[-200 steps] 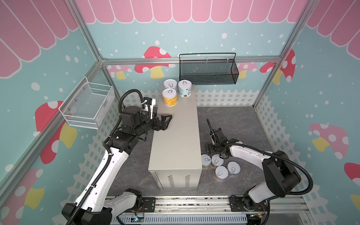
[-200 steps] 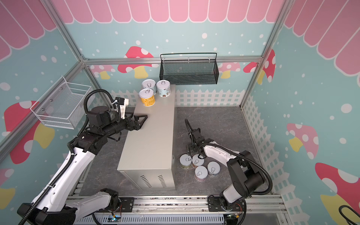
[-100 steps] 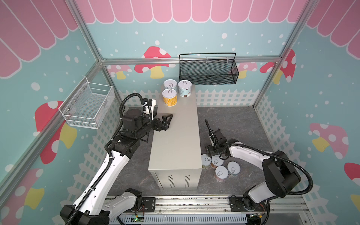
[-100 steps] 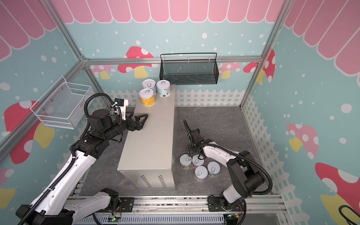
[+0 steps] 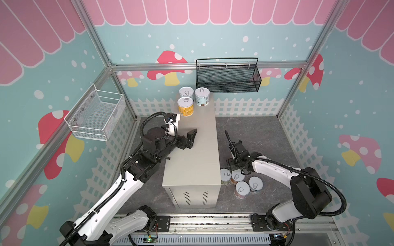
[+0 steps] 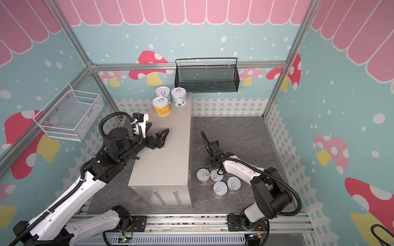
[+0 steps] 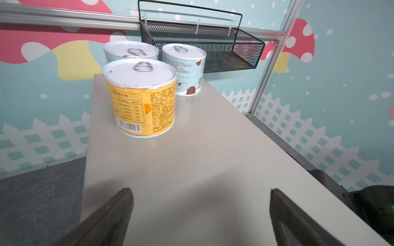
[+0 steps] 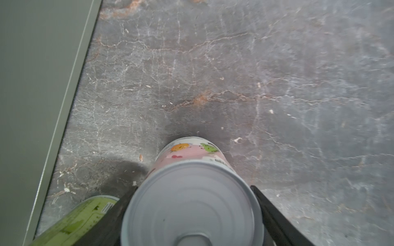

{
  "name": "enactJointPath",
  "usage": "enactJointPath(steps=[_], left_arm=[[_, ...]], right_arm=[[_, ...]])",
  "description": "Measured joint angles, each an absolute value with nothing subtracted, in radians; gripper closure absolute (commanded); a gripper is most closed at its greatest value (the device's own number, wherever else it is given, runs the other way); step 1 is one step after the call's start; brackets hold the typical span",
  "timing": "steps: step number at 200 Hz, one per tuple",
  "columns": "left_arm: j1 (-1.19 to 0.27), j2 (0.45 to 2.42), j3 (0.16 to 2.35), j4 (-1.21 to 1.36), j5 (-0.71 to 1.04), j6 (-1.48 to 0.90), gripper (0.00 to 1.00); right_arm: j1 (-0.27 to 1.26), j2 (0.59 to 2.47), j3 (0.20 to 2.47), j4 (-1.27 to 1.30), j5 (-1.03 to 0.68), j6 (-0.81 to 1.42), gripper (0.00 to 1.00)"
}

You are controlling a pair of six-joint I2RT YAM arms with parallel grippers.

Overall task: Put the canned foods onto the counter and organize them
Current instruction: 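Lift the pink can with the right gripper up toward the cabinet top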

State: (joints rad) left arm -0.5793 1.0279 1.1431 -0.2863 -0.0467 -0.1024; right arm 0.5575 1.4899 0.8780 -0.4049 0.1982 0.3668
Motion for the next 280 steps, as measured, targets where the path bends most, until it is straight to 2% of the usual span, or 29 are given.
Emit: enactJointPath(steps=[71, 162, 217, 280], left_arm=[[-0.579, 1.039, 1.145, -0.286, 0.004, -0.044, 0.01], [-0.558, 1.039, 1.265, -0.514, 0.087, -0.021, 0.01], [-0.558, 1.112, 1.521, -0.7, 0.311, -0.01, 0.01], [-0.583, 1.203, 1.689, -0.896, 0.506, 0.009, 0.01]], right_arm=[[0.558, 1.404, 1.019, -0.531, 0.229, 0.295, 0.33], [0.558, 1.384, 1.539, -0.859, 0.173, 0.122, 0.33], [0.558, 1.394, 1.861, -1.028, 0.103, 0.025, 0.33], [0.558, 1.424, 2.027, -1.078, -0.075, -0.043, 0.31]])
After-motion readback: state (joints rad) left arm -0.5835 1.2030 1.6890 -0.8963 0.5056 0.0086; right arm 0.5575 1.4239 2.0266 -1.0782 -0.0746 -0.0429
